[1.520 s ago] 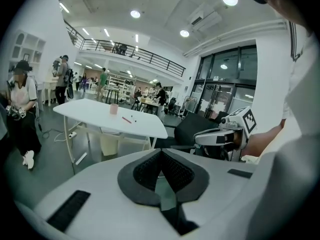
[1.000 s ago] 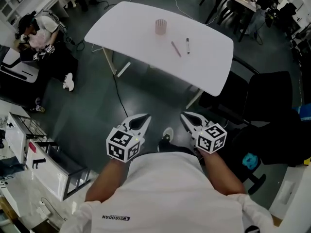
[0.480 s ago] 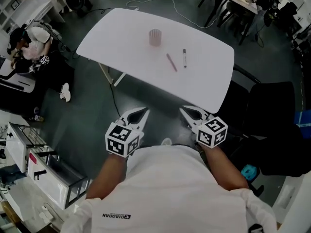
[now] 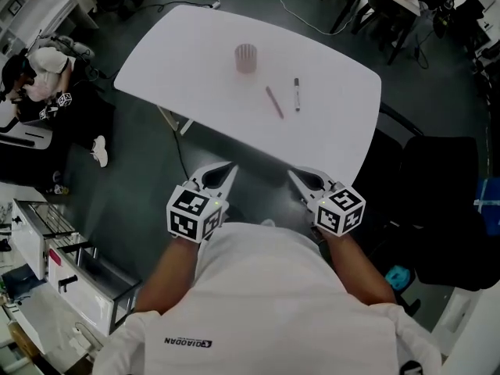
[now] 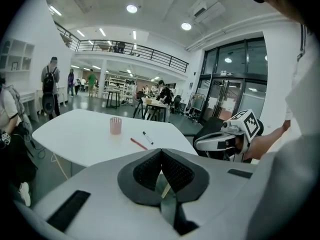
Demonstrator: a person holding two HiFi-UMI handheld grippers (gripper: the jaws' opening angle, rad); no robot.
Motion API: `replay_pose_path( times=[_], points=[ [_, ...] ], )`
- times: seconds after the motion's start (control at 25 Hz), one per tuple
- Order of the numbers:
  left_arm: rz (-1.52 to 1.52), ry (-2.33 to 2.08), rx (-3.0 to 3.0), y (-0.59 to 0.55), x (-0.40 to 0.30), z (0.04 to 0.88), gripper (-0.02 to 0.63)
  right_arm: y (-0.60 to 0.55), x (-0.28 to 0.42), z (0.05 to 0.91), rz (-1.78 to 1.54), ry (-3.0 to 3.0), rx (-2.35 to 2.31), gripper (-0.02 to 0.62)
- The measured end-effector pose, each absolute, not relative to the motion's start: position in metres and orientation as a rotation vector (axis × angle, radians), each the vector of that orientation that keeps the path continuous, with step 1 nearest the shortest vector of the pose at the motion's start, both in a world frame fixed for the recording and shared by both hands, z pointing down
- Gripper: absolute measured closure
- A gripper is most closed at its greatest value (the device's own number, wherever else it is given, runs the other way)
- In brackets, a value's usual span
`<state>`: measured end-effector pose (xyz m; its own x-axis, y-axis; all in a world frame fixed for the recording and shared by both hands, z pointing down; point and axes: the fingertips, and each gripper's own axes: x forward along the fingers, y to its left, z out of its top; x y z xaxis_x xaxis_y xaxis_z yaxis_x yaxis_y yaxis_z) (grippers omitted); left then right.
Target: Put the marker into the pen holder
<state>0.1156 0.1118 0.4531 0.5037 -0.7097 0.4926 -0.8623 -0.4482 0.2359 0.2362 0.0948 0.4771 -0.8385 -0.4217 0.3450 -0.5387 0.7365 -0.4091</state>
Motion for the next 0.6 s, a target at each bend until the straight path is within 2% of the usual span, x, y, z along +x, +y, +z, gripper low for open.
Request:
replay_pose_path(
  times=[0.36,0.6],
  points=[
    [0.515,-1.123,2.396,0.017,0.085,0.478,0.580,0.029,0.203,0.510,0.776,-2.601,0.903,0.577],
    [0.572,-1.017,2.446,-0.054,0.034,0.485,0.580,-0.028,0.154,0.517,0.766,-2.514,0.991,0.578]
  ],
)
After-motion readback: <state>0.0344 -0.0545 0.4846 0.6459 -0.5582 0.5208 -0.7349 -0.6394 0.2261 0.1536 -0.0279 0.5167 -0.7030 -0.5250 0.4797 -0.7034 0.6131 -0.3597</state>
